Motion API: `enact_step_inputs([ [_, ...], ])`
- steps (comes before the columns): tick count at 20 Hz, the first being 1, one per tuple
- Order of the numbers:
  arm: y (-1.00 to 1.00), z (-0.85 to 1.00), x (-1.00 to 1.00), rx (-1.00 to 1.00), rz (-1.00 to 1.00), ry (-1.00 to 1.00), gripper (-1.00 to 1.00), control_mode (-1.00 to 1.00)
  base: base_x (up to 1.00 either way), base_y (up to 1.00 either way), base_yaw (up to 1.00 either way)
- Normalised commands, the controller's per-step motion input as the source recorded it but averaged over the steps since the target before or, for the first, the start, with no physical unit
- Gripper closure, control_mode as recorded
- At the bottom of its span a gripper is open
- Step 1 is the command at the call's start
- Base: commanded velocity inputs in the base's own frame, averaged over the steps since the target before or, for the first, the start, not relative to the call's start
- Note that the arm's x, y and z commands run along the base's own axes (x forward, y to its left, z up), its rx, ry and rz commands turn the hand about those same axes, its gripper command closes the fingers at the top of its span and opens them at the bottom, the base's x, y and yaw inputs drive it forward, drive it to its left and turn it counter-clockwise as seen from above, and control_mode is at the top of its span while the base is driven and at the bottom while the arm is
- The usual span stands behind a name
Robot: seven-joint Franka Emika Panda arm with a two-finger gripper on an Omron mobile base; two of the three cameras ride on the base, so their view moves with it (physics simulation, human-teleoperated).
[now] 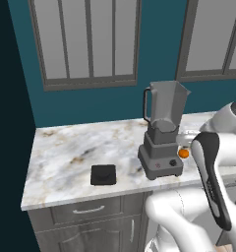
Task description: Open the blender lid, put the tangerine in the blender, close the lid, and start the blender.
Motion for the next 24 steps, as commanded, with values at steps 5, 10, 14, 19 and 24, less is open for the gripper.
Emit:
enact_step_inputs([
  [5,-1.0,-0.29,0.02,0.0,0.17,-0.07,-1.0,-1.0,0.0,0.0,0.0],
  [10,-0.96,-0.57,0.26,0.0,0.37,-0.27,-1.0,-1.0,0.0,0.0,0.0],
  [14,-0.66,-0.47,0.31,-0.02,0.38,-0.32,-1.0,-1.0,0.0,0.0,0.0],
  [19,-0.18,-0.16,0.46,-0.08,0.33,-0.3,-1.0,-1.0,0.0,0.0,0.0],
  [24,-0.07,-0.2,0.5,-0.15,0.36,-0.25,-1.0,-1.0,0.0,0.0,0.0],
])
